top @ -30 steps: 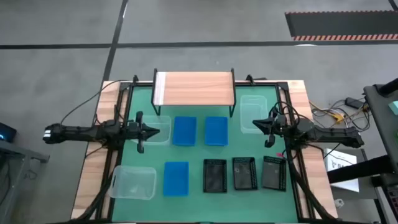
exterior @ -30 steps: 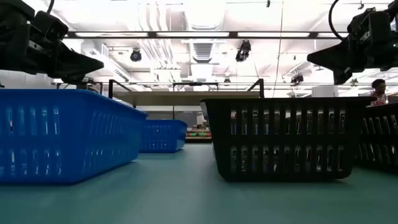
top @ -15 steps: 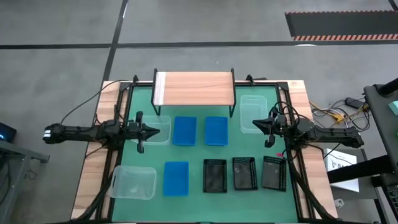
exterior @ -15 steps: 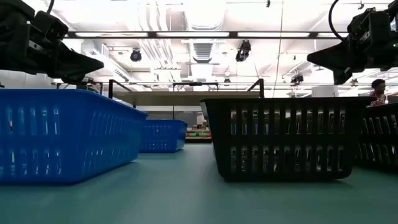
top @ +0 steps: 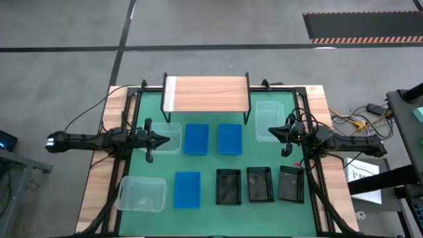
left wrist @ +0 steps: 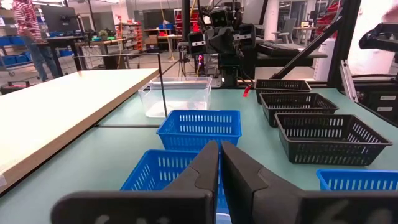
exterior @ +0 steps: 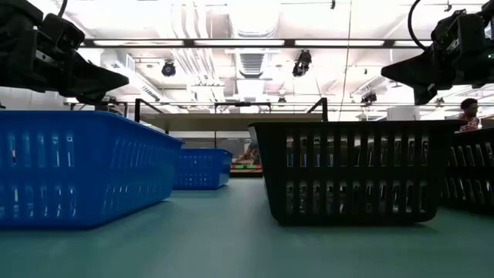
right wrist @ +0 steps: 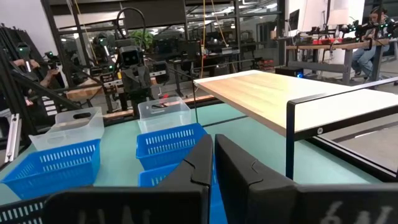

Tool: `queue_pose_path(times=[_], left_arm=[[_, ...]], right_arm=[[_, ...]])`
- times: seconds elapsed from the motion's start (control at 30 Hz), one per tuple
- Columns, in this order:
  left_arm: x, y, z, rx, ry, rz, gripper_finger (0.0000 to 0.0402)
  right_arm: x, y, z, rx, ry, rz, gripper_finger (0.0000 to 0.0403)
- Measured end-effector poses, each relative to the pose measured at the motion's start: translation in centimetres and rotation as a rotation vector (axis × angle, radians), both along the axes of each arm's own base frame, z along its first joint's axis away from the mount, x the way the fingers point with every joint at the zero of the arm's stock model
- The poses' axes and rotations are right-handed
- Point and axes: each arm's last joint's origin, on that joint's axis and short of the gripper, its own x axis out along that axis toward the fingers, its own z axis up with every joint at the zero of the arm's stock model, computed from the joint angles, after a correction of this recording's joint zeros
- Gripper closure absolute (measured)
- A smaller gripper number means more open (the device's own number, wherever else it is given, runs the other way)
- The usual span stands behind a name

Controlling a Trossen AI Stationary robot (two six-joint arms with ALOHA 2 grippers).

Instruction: Stack baskets on shelf by color

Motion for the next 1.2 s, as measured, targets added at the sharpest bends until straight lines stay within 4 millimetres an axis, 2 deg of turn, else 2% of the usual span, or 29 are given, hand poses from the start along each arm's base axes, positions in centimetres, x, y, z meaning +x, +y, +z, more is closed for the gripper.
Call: queue_pose_path(times=[1.13, 1.2], left_arm=[[0.0, 0.0, 0.0, 0.0, 0.0, 0.0, 0.04], [0.0, 0.0, 0.01, 0.0, -0.001, 0.0, 0.04]], right_arm=[[0.0, 0.0, -0.01, 0.002, 0.0, 0.0, 0.0392], [0.0, 0.01, -0.01, 0.055, -0.013, 0.005, 0.0392]])
